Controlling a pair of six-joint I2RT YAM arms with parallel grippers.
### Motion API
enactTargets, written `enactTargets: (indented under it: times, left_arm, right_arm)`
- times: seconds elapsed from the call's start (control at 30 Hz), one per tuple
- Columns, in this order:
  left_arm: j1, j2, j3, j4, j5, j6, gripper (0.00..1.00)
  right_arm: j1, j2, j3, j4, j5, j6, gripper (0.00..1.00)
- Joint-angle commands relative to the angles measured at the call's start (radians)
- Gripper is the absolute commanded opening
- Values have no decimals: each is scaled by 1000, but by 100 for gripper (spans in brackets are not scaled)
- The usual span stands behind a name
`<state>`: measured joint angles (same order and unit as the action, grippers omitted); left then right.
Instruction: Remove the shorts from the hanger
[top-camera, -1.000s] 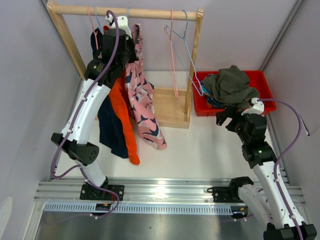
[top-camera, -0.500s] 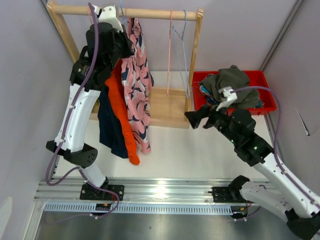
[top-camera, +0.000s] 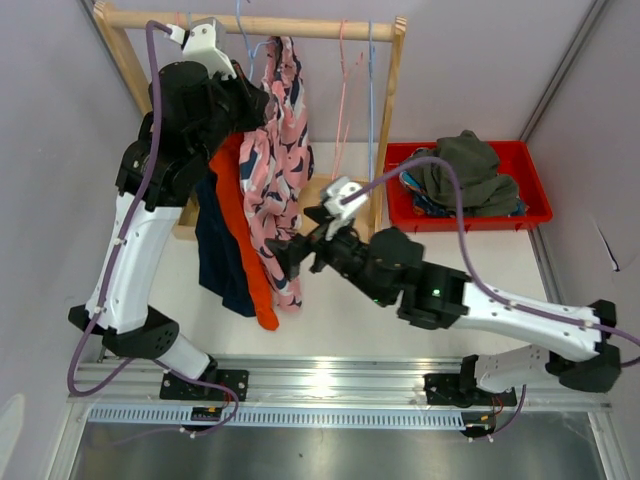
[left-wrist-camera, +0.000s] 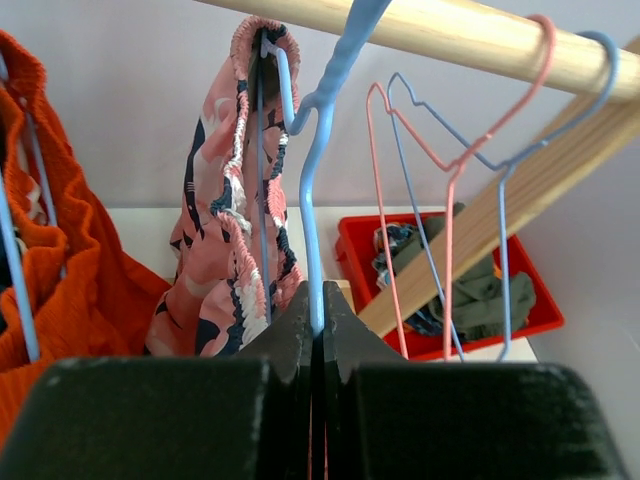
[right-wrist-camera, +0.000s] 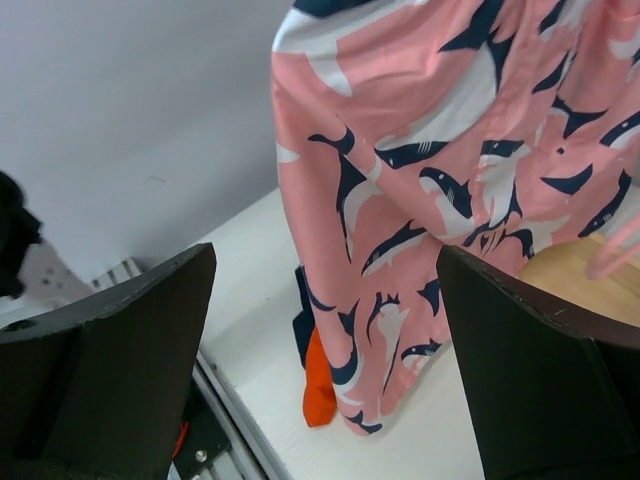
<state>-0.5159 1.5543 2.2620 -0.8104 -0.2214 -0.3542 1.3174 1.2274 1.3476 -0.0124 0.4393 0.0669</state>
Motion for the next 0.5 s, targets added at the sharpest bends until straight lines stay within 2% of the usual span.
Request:
enactTargets:
  times: [0.0,0.4,0.43,0.47]
  left_arm:
    - [-18,-62,1,100,48,-46,0]
    - [-19,-140,-82,99,111,-72,0]
    - [-19,-155,-88,100,111,-69,0]
    - [-19,-160,-99,102,109,-63,0]
  right_arm:
    - [19,99,82,89,81,-45,99]
    - [17,369,212,281,200,-88,97]
    - [19,382,205,288,203,-87,65]
    - [25,383,200,293,203,-82,40]
